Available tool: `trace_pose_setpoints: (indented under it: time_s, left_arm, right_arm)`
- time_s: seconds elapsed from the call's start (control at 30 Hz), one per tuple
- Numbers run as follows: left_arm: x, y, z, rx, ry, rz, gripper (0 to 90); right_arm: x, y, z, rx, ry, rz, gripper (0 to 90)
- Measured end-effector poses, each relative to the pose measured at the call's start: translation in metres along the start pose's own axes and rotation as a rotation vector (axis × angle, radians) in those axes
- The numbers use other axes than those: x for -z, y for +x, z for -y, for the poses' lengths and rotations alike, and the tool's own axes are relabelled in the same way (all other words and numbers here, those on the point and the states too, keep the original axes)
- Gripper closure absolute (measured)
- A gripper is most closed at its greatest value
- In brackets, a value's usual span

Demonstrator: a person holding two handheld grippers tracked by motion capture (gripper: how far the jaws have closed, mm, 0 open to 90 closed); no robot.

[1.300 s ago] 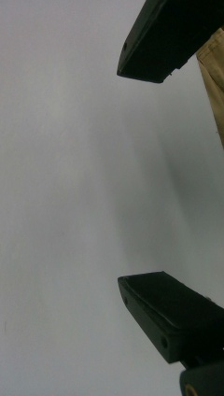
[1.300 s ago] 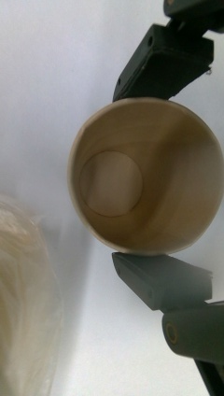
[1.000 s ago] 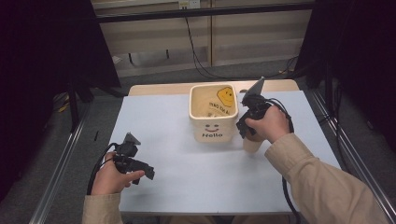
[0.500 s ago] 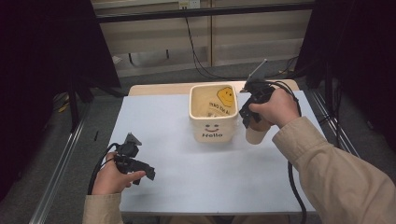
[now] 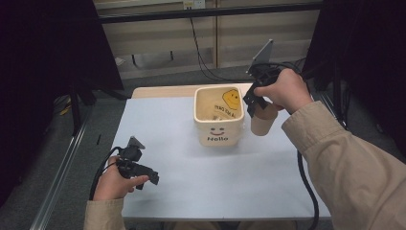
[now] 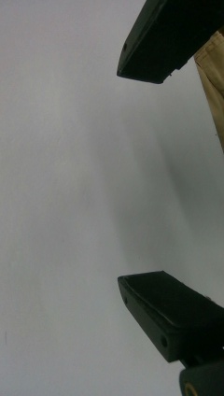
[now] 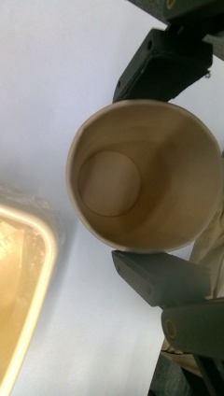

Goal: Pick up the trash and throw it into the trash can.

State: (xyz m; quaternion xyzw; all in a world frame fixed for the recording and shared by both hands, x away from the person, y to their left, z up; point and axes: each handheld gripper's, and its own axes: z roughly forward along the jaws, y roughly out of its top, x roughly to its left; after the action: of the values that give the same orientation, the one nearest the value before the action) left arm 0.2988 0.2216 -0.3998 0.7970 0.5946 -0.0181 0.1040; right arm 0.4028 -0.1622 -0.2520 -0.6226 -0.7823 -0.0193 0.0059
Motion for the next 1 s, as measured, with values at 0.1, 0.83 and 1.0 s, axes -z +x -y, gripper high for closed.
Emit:
trace_pose_setpoints:
  time_s: [0.1,0.83,1.0]
  left_arm:
    - [0.001,0.0,0.0,0.001,-0.005,-0.002,2.2]
    - [0.002,-0.002,0.001,0.003,-0.006,0.007,2.2]
    - [0.003,0.0,0.001,-0.009,0.003,0.006,2.2]
  right_arm:
    - [0.009,0.0,-0.003,0.003,0.0,0.003,22.5]
    - [0.057,-0.007,-0.025,-0.01,-0.012,0.002,22.9]
    - [0.064,-0.007,-0.03,-0.006,-0.009,0.005,22.9]
